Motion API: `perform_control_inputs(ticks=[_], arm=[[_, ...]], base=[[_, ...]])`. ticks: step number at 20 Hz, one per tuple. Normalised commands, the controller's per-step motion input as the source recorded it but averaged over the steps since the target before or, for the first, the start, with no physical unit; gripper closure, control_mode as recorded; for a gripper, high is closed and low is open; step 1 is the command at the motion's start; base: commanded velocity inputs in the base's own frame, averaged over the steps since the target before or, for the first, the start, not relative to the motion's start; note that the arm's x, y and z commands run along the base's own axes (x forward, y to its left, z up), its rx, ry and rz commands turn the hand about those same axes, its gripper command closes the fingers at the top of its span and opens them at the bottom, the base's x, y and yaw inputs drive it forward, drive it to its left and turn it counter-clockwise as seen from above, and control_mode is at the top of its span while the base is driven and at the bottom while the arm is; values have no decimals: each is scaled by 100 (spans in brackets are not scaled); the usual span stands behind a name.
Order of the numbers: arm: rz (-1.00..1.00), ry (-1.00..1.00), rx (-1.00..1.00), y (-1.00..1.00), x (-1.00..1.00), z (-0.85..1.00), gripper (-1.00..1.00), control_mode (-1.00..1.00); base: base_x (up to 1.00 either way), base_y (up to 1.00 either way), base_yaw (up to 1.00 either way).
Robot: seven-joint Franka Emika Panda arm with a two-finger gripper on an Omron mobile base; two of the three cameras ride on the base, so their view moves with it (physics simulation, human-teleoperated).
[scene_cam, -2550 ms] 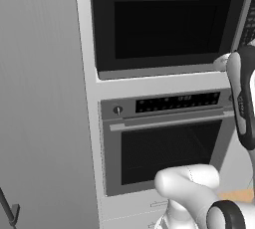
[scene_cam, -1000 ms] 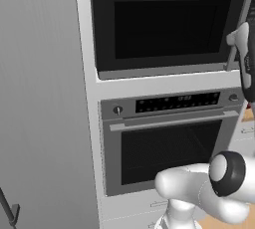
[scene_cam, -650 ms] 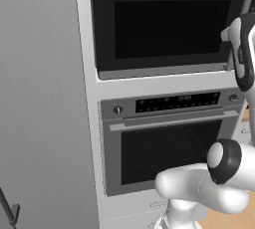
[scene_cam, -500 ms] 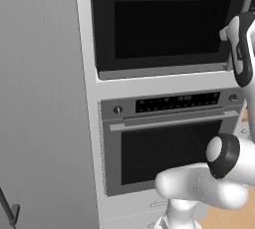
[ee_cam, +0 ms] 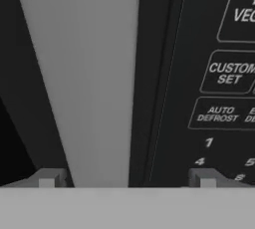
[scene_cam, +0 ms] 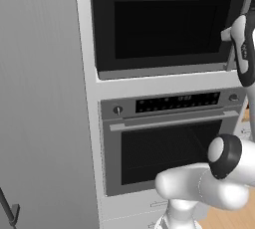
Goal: Open the microwave, place the bowl with waffle inside the microwave, then close the microwave door and turn it on.
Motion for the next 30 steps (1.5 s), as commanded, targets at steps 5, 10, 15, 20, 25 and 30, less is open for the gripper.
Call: perform_control_inputs(ticks=[5,10,15,20,25,30], arm=[[0,-15,-1,39,42,-31,100,-100],[11,-5,3,70,16,0,100,-100],[12,-13,3,99,-81,0,100,-100],[2,-18,1,100,-100,1,100,-100],[0,-15,0,100,-100,12,100,-100],[0,-12,0,100,-99,13,100,-100]], base=[[0,0,0],[0,0,0],[0,0,0],[0,0,0],[0,0,0],[0,0,0]])
